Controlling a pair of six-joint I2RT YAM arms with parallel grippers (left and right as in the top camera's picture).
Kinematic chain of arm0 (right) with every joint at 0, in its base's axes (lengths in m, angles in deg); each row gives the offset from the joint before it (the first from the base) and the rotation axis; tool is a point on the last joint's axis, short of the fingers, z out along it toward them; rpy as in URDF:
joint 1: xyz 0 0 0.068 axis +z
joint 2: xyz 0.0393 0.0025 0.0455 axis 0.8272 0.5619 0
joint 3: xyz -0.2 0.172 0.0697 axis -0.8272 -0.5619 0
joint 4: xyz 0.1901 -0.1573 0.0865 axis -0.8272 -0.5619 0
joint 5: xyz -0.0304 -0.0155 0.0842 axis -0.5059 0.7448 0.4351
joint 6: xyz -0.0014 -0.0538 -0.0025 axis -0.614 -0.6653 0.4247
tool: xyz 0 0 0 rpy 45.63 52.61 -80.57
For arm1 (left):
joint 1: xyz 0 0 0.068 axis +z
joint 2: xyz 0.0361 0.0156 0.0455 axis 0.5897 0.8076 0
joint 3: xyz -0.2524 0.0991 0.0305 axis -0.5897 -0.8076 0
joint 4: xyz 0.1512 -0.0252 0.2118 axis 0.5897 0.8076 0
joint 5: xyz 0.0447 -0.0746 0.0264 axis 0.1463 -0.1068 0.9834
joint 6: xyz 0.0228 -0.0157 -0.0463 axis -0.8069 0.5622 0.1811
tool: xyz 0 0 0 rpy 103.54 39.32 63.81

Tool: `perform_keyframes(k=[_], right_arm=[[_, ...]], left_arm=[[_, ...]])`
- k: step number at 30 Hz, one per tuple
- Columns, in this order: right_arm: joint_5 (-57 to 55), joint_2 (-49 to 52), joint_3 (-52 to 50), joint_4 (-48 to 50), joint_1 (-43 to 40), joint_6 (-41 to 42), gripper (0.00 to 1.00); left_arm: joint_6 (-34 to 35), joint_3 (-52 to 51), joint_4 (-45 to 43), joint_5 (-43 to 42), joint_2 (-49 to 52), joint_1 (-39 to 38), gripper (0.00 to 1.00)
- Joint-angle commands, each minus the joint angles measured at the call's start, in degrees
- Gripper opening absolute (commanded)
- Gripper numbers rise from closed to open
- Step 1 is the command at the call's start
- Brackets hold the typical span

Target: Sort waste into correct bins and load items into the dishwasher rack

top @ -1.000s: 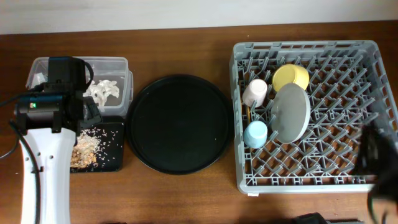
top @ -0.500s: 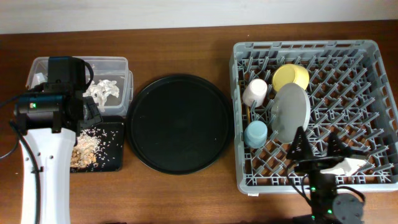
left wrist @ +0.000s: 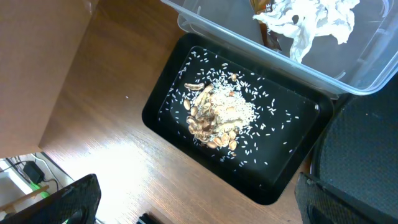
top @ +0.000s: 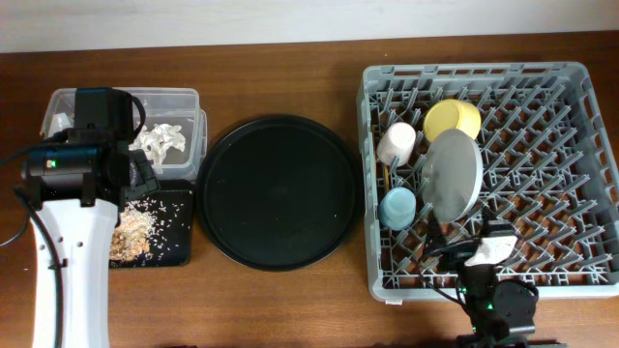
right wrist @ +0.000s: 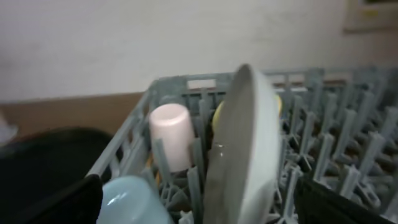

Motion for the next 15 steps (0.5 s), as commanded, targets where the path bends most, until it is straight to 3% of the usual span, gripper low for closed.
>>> perform_keyframes(k=[1,15], right_arm=[[7.3,-0.6,-0.8,-0.7,-1.4,-10.1,0.98],[7.3,-0.6,-0.8,-0.6,-1.6,-9.7,0.98]], left_arm=[[-0.2,0.5,0.0,0.6,-0.6,0.2,0.99],[-0.3,0.5,0.0,0.6,-0.5,0.2,0.99]])
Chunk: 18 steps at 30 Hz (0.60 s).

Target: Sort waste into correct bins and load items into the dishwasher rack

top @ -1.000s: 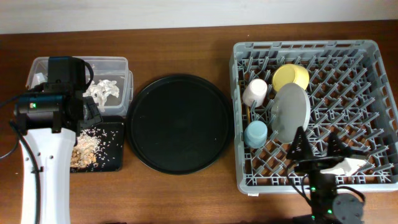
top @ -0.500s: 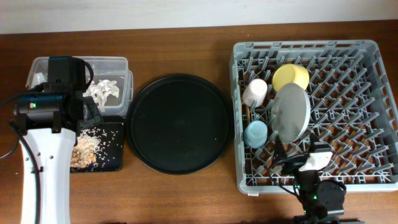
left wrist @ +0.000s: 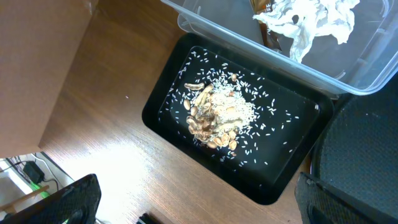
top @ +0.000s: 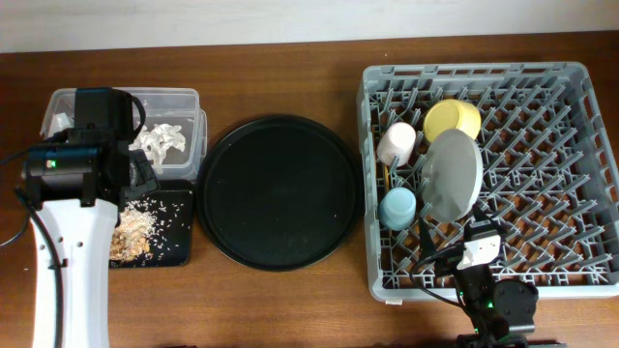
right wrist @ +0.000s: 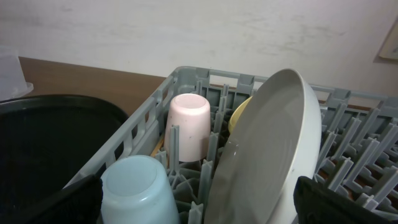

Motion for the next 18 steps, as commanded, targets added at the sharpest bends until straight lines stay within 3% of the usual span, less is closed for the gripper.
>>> perform_keyframes(k=[1,9,18], right_arm=[[0.9,-0.6,-0.6,0.1,-0.5,-0.4,0.98],[0.9,-0.6,-0.6,0.1,-0.5,-0.4,0.98],[0.9,-0.6,-0.6,0.1,-0.5,-0.4,0.98]], left_arm=[[-0.3,0.5,0.0,0.6,-0.5,0.2,0.99],[-0.3,0.4,-0.1,0.4,-1.5,0.1,0.99],[-0.2,0.4,0.0,0.4,-32.0,-7.0,0.99]])
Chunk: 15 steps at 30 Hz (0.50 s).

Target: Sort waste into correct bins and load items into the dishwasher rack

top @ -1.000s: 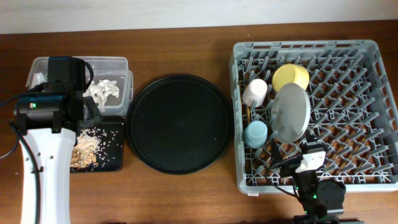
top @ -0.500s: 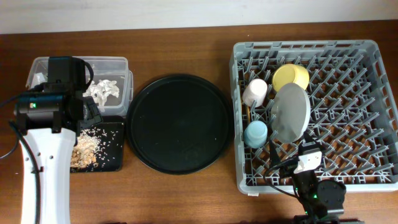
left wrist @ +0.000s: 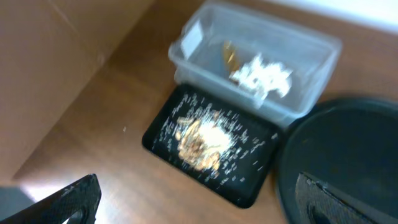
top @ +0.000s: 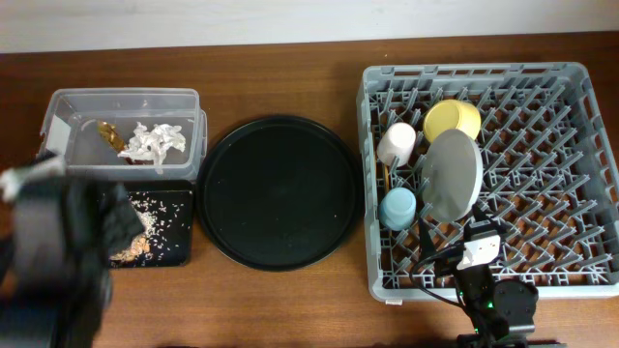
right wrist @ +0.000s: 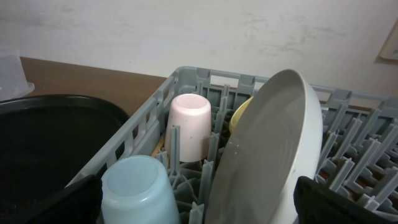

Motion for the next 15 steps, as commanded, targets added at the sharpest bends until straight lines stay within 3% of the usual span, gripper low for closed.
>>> perform_keyframes(k=[1,6,9,11,15], right_arm=[[0.7,-0.6,-0.6,0.1,-0.5,-0.4,0.98],[0.7,-0.6,-0.6,0.1,-0.5,-0.4,0.98],[0.7,-0.6,-0.6,0.1,-0.5,-0.4,0.98],[0.7,-0.6,-0.6,0.1,-0.5,-0.4,0.98],[0.7,-0.6,-0.6,0.1,-0.5,-0.4,0.98]], left_arm=[[-0.3,0.4,0.2,0.4,-12.3,-3.4,0.99],[-0.7,-1.1,3.0,1.0,-23.8,-4.9,0.99],[-0.3,-9.3,0.5,-7.1,-29.3,-4.9,0.99],[1.9,-18.8,-10.3,-10.2,-33.2,-4.9,0.99],[1.9,-45.6,-46.0,-16.7,-41.0,-4.2,0.99]])
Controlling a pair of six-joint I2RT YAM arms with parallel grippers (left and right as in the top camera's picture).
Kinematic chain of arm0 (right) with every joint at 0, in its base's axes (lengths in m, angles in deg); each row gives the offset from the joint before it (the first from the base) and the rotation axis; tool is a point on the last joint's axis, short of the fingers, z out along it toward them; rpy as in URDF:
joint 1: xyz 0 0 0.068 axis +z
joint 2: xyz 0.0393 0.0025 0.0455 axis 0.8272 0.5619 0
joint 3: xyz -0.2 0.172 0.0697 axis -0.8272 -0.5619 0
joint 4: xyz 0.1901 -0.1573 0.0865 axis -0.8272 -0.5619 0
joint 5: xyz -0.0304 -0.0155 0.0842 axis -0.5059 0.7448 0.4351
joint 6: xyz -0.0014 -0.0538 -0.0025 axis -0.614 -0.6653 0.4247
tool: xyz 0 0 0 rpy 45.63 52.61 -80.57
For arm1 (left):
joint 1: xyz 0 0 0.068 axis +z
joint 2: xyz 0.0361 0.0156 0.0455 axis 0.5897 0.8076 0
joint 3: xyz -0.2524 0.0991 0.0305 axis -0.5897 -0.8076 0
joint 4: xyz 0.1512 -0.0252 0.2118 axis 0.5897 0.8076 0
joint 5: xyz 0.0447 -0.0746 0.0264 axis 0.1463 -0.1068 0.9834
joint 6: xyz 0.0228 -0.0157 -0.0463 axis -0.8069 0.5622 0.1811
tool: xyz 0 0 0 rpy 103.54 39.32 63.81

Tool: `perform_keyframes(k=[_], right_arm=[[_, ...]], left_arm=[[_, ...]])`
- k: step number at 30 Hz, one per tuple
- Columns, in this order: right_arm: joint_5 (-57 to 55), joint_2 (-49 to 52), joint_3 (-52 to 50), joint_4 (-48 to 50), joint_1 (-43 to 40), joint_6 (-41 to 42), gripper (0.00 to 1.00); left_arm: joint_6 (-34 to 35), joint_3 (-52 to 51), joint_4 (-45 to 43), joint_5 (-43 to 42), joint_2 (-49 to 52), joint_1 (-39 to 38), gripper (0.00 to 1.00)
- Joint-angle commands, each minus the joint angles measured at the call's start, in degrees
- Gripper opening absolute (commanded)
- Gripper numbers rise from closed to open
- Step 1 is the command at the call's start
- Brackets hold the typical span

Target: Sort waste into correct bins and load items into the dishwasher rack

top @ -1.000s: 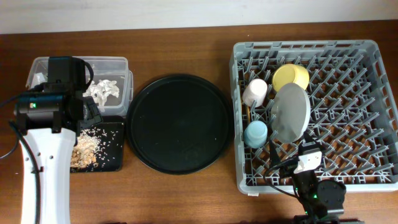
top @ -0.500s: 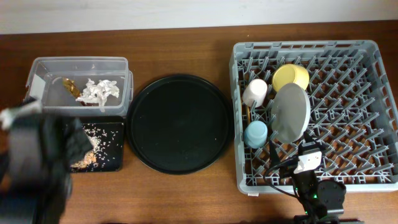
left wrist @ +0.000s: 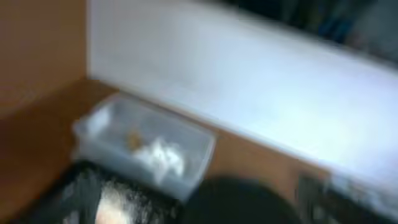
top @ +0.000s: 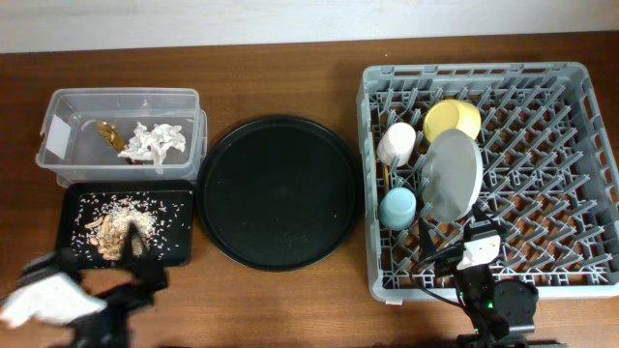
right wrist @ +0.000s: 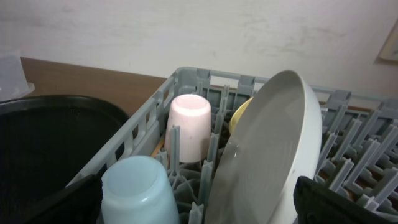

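The grey dishwasher rack (top: 590, 184) holds a pink cup (top: 397, 142), a yellow bowl (top: 452, 119), a grey plate (top: 452, 174) on edge and a pale blue cup (top: 397, 206). My right gripper (right wrist: 199, 211) stands open at the rack's front edge, facing the blue cup (right wrist: 140, 186) and the plate (right wrist: 267, 155), holding nothing. My left gripper (top: 126, 285) is a blur at the front left corner. Its wrist view is smeared, the fingers apart with nothing between them. Crumpled paper (top: 155, 142) lies in the clear bin (top: 58, 135). Rice and food scraps (top: 121, 232) lie in the small black tray (top: 179, 246).
A large round black tray (top: 279, 190) sits between the bins and the rack, with nothing on it. The left wrist view shows the clear bin (left wrist: 146, 149) below a pale wall.
My left arm has moved from beside the small black tray back to the table's front left corner, and its camera now looks level towards the wall. The right arm has not moved.
My left arm first hung over the bins, looking down on the scraps tray, and stayed there. My right gripper, close to the plate, then stood slightly back at the rack's front edge. The left arm later stood lower at the left, and is now at the front corner.
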Motion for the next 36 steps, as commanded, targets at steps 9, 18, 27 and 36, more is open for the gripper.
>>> perform_keyframes(k=[9,18,27,36], right_arm=[[0.7,-0.4,-0.5,0.1,-0.5,-0.4,0.98],[0.7,-0.4,-0.5,0.1,-0.5,-0.4,0.98],[0.7,-0.4,-0.5,0.1,-0.5,-0.4,0.98],[0.7,-0.4,-0.5,0.1,-0.5,-0.4,0.98]], left_arm=[[0.4,-52.6,-57.6,-17.7,-8.3,0.8,0.99],[-3.1,-57.5,-42.4,-17.4,-15.8,6.3,0.99],[-27.6,-57.5,-42.7,-18.6,-20.0,4.7,0.99],[-27.8,-57.5,-42.7,-18.7,-20.0,4.3,0.99]])
